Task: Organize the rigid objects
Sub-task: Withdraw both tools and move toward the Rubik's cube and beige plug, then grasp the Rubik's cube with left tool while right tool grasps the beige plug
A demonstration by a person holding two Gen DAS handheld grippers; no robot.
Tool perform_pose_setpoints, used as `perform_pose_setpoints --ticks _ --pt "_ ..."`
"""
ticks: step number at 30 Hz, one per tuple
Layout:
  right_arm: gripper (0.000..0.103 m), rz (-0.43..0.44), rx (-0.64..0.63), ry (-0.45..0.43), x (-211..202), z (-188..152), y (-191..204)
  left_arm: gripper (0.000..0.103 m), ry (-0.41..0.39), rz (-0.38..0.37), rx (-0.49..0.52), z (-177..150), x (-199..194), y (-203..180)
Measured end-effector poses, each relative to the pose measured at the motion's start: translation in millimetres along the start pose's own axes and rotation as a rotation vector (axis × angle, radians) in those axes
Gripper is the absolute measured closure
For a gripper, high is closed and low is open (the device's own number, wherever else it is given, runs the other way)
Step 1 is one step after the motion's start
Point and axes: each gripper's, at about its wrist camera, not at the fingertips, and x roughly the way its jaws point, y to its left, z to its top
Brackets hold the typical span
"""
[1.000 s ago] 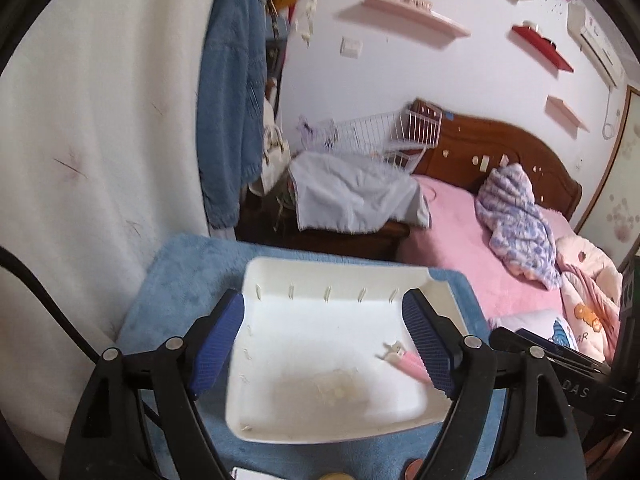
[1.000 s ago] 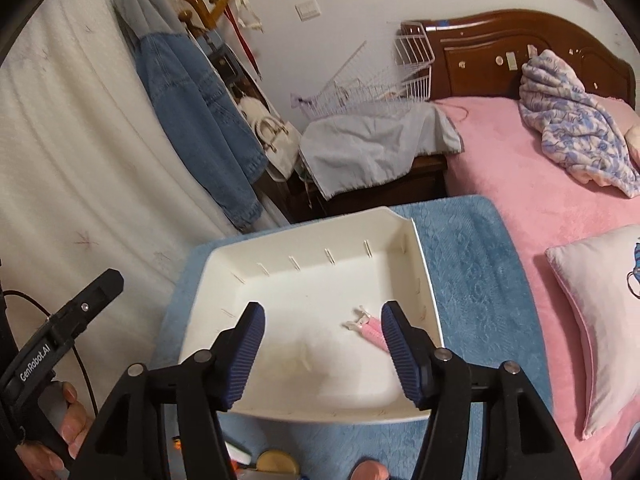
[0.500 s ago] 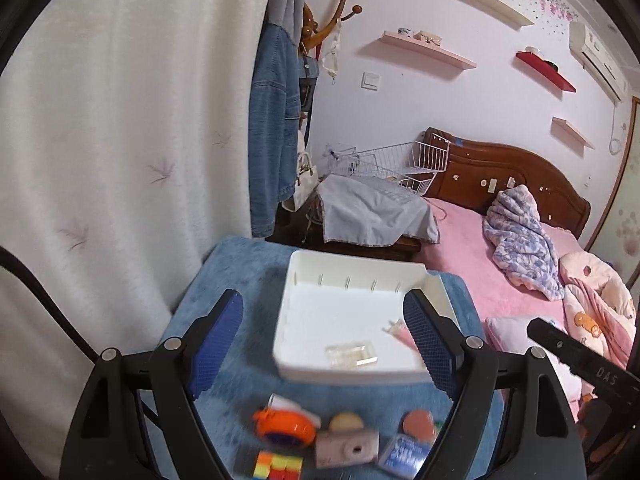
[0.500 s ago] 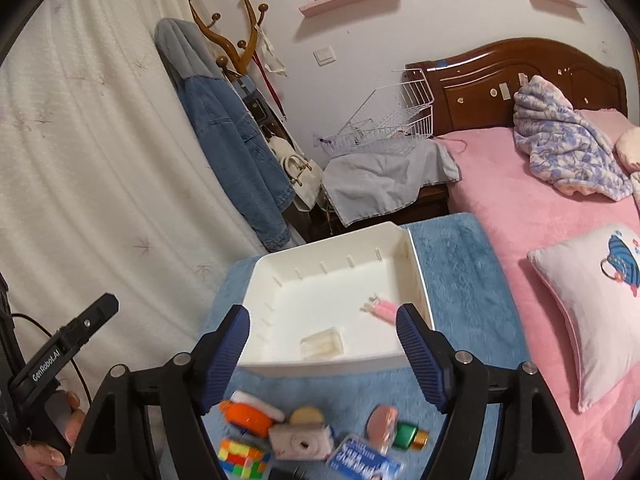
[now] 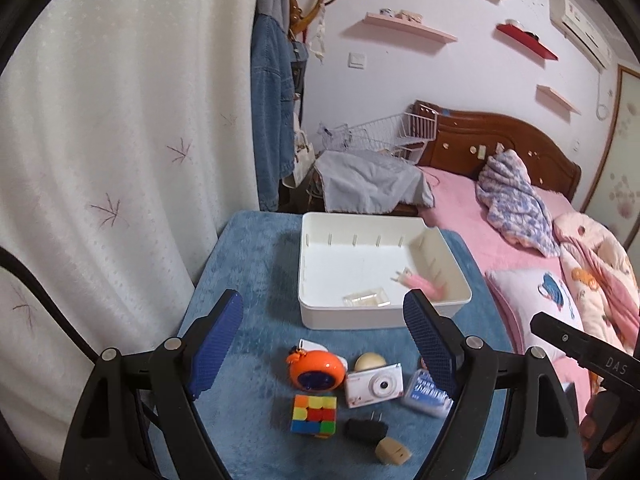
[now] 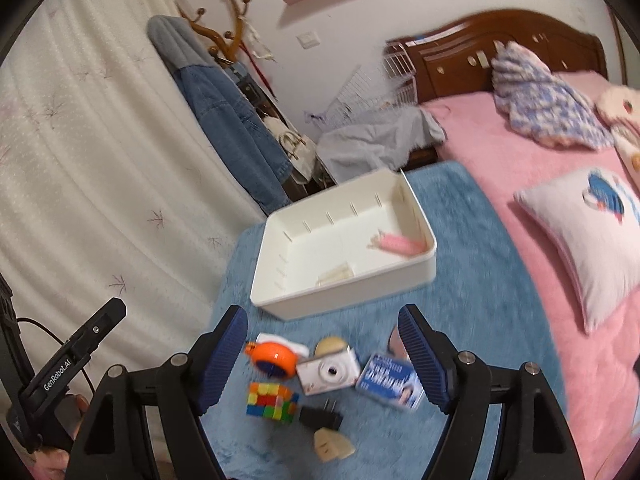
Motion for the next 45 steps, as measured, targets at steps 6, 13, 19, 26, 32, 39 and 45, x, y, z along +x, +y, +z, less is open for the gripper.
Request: perform_pose_setpoints --ticks 6,13,19,26,32,39,45 --pt "0.025 -0.065 0.125 0.010 6 -33 11 0.018 0.069 -0.107 0.087 -2 9 13" --pt "0.025 -0.136 0.301 0.011 19 -68 25 0.018 0.172 -0.241 0.202 -8 29 36" --pt "0.025 -0.187 0.427 0.037 33 -93 32 0.018 0.260 -0.335 0.279 -15 46 44" --pt "0.025 -0.228 0.572 0.126 54 -121 26 0.018 0.395 -0.420 0.318 -23 70 41" --pt "0.024 -0.225 0.711 0.210 74 -143 11 0.017 0.550 -0.442 0.368 -38 101 31" --pt "0.025 -0.200 0.848 0.308 101 -166 -8 0.015 0.762 -0.426 0.388 -64 140 16" --pt "0.025 -0.209 0.881 0.377 123 -173 -20 0.015 0.881 -0.372 0.361 -81 168 11"
